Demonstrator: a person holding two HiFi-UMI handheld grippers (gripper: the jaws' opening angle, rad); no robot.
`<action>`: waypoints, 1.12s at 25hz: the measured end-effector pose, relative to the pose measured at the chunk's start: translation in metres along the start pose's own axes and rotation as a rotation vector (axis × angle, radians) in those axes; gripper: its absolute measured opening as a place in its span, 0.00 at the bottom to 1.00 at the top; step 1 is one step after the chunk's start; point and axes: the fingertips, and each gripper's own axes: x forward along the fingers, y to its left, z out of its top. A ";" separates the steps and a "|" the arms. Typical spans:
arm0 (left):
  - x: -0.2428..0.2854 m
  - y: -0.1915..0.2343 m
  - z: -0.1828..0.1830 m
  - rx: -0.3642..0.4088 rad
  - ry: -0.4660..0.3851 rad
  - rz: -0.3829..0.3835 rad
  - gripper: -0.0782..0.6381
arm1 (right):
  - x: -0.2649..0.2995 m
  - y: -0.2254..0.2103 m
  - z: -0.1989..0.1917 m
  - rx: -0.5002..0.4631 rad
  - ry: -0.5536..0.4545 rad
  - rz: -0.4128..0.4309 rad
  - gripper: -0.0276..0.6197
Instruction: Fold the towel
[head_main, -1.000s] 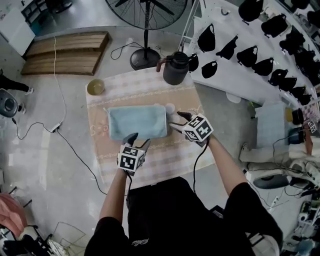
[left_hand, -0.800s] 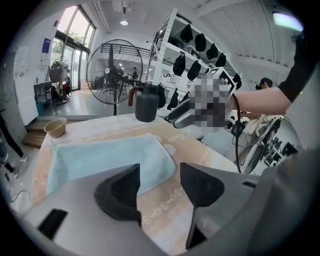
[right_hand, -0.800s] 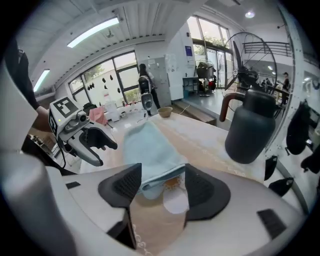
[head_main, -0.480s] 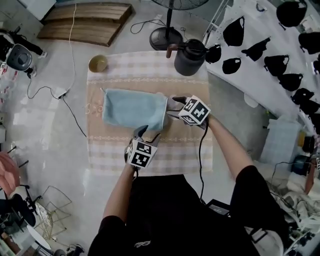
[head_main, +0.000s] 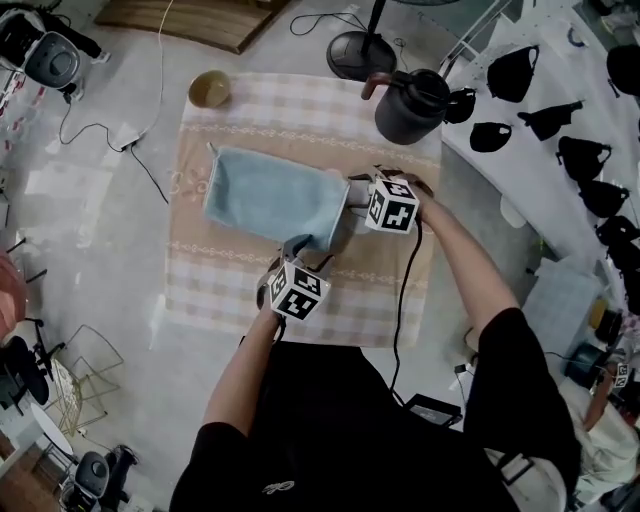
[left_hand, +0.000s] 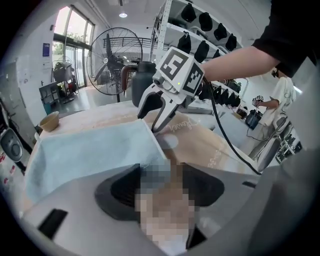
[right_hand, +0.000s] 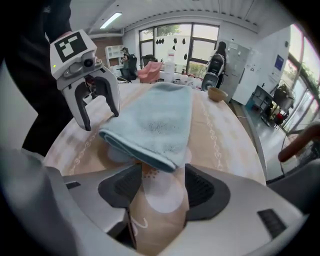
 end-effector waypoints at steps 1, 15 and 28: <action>0.004 0.000 -0.002 -0.015 0.006 -0.008 0.43 | 0.004 0.000 0.002 -0.009 -0.001 0.010 0.43; 0.027 0.005 -0.020 -0.128 0.033 -0.063 0.43 | 0.033 -0.002 0.011 -0.029 -0.035 0.117 0.43; 0.025 0.018 -0.027 -0.198 0.013 -0.053 0.27 | 0.034 -0.005 0.012 -0.014 -0.039 0.163 0.41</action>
